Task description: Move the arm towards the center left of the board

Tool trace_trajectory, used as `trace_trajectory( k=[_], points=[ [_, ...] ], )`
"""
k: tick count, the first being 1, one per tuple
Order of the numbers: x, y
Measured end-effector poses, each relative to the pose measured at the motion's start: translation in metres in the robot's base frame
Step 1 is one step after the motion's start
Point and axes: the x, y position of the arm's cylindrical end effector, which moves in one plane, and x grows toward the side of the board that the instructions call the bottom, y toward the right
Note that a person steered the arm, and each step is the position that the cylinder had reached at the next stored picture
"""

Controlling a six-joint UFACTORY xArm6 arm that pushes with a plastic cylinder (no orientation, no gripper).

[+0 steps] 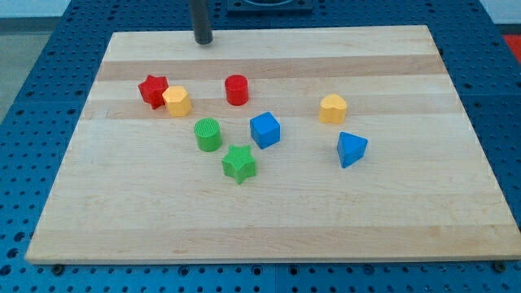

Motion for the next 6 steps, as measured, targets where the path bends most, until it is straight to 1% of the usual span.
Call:
trace_trajectory(
  k=[2, 3, 4, 5, 6],
  points=[
    [0.02, -0.068],
    [0.022, -0.123],
    [0.073, -0.137],
    [0.142, -0.137],
    [0.196, -0.125]
  ],
)
